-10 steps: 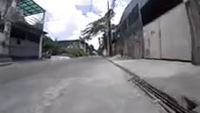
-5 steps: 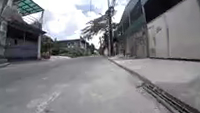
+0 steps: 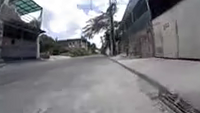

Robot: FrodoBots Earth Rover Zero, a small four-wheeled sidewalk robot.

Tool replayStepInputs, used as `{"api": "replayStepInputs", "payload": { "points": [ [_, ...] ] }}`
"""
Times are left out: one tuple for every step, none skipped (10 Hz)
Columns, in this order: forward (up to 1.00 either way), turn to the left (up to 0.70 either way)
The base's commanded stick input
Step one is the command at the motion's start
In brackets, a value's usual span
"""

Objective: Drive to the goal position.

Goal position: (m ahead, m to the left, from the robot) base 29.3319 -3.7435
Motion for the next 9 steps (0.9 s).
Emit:
{"api": "replayStepInputs", "payload": {
  "points": [
    [1.00, -0.12],
    [1.00, -0.24],
    [1.00, -0.35],
    [1.00, -0.23],
    [1.00, 0.02],
    [1.00, 0.02],
    [1.00, 0.01],
    [1.00, 0.00],
    [1.00, 0.00]
  ]
}}
